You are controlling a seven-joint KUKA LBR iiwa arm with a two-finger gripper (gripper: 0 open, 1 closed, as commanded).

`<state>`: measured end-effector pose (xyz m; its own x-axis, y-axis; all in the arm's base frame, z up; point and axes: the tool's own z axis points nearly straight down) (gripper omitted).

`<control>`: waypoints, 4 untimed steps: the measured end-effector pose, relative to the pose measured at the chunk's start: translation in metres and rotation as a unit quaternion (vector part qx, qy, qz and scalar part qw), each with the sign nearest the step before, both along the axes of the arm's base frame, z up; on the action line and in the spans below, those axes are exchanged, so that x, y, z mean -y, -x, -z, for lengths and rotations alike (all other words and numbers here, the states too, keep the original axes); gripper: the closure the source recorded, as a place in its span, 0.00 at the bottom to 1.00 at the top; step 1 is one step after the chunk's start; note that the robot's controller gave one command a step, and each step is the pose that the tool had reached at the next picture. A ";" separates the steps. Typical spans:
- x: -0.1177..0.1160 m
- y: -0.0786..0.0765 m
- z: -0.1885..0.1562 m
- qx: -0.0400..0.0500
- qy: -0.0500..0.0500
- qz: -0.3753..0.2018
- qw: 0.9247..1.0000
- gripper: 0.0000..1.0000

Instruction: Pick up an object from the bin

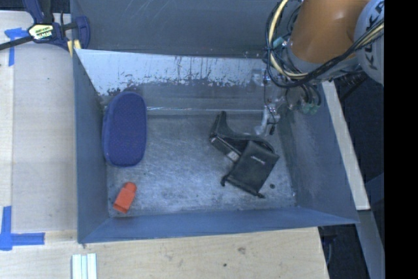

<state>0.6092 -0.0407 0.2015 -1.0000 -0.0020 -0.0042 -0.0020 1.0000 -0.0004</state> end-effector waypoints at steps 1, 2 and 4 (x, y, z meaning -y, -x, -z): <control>0.001 0.026 0.115 -0.007 -0.001 -0.013 1.000 0.00; -0.002 0.042 0.124 0.007 0.000 0.038 0.999 0.00; 0.011 0.001 0.126 -0.025 -0.003 0.051 0.998 1.00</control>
Offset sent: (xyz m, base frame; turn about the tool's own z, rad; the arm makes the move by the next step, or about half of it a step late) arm -0.0236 -0.0014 -0.1124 -0.0265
